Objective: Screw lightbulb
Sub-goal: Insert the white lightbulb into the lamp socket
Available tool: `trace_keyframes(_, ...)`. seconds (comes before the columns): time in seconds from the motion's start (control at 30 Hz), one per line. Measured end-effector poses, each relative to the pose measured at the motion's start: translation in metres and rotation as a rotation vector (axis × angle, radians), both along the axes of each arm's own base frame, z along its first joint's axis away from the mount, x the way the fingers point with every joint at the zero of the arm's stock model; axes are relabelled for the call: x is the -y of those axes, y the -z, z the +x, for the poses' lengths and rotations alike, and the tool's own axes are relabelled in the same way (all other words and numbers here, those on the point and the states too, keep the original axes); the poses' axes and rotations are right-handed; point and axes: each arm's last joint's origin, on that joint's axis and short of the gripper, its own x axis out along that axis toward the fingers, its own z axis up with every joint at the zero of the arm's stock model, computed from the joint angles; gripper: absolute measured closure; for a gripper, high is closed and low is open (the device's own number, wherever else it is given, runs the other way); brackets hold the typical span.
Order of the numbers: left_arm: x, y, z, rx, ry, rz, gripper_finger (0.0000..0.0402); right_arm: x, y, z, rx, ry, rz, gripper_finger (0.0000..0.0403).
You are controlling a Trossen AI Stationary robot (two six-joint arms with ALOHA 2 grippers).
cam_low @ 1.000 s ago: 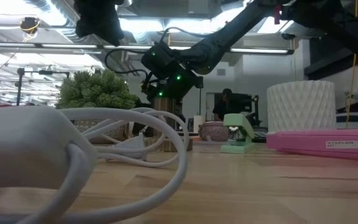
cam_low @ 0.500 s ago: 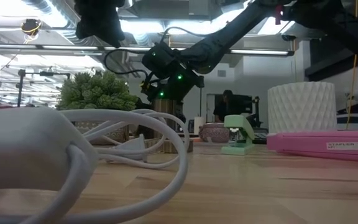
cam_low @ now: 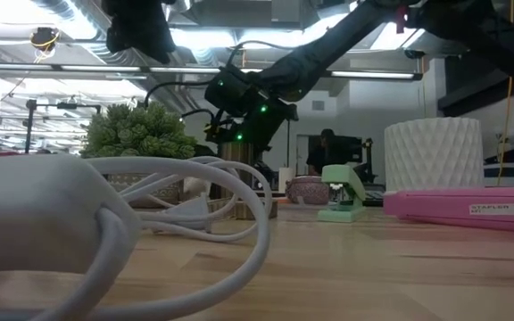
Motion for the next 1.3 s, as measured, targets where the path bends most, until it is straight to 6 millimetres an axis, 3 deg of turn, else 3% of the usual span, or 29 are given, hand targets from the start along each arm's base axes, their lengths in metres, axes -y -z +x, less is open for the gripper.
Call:
trace_keyframes(0.13, 0.002, 0.000, 0.000, 0.004, -0.005, -0.012, 0.0285, -0.008, -0.002, 0.000, -0.008, -0.010, -0.011, 0.0386)
trace_keyframes(0.3, 0.002, 0.000, 0.000, 0.005, -0.015, -0.008, 0.0285, -0.014, -0.020, -0.005, -0.029, -0.035, -0.034, 0.0386)
trace_keyframes(0.5, -0.003, -0.005, -0.005, 0.035, -0.087, 0.071, 0.0285, -0.010, -0.073, -0.011, 0.064, -0.037, -0.119, 0.0386)
trace_keyframes(0.73, -0.021, -0.022, -0.012, 0.171, -0.242, 0.149, 0.0285, -0.007, -0.130, -0.030, 0.099, -0.082, -0.232, 0.0386)
trace_keyframes(0.9, -0.046, -0.033, -0.001, 0.287, -0.331, 0.258, 0.0285, -0.009, -0.178, -0.049, 0.146, -0.138, -0.341, 0.0386)
trace_keyframes(1.1, -0.090, -0.035, 0.016, 0.360, -0.404, 0.361, 0.0285, -0.015, -0.237, -0.084, 0.191, -0.158, -0.482, 0.0386)
trace_keyframes(1.3, -0.141, -0.020, 0.034, 0.401, -0.413, 0.356, 0.0285, -0.022, -0.289, -0.134, 0.178, -0.094, -0.611, 0.0386)
